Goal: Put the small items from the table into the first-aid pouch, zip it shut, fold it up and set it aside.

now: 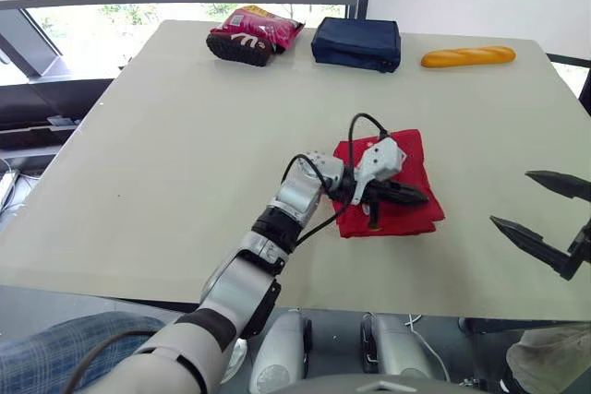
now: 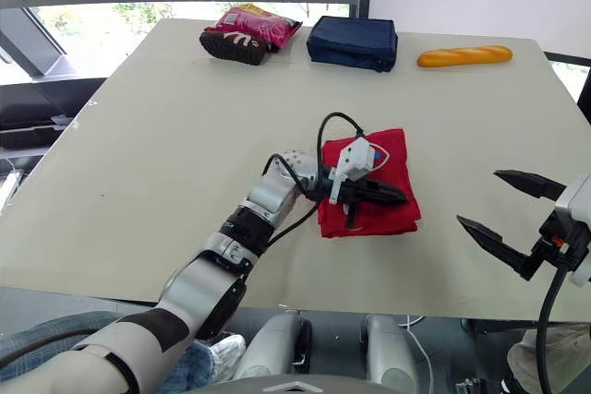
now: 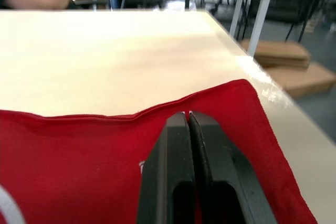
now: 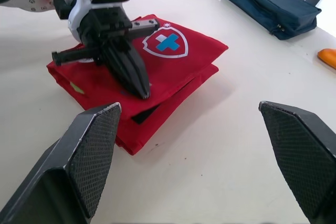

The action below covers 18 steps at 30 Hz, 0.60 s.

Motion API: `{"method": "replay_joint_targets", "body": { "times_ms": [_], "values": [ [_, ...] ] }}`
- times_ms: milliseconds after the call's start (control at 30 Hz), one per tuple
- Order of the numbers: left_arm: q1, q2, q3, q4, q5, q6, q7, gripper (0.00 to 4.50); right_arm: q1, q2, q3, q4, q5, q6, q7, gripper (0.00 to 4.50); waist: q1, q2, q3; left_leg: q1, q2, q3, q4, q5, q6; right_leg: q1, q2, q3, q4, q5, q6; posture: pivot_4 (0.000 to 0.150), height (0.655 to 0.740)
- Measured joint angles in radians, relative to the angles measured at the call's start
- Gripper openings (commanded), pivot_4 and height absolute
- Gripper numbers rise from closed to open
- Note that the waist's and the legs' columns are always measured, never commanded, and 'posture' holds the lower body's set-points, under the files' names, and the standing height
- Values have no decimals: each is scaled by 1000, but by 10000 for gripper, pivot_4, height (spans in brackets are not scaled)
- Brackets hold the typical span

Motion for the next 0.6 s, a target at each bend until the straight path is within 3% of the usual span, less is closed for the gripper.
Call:
{"method": "replay_joint_targets", "body": {
  "times_ms": [333, 467, 600],
  "values": [
    [-8, -10, 9, 47, 15, -18, 24, 418, -2, -4, 0, 0, 2, 0, -7, 45000, 0, 0, 0, 0, 1, 0, 0, 0, 0, 0, 0, 0, 0, 0, 0, 1500, 7164],
    [12, 13, 88, -26, -120, -9, -94, 418, -24, -12, 13, 8, 1, 0, -7, 45000, -4, 0, 0, 0, 3, 1, 0, 0, 0, -1, 1, 0, 0, 0, 0, 1500, 7164],
    [-4, 92, 195, -143, -240, 91, -123, 418, -87, -31, 88, 47, -30, -7, -16, 45000, -4, 1, 0, 1, 3, 1, 0, 0, 0, 0, 1, 0, 0, 0, 0, 1500, 7164]
  ]
}}
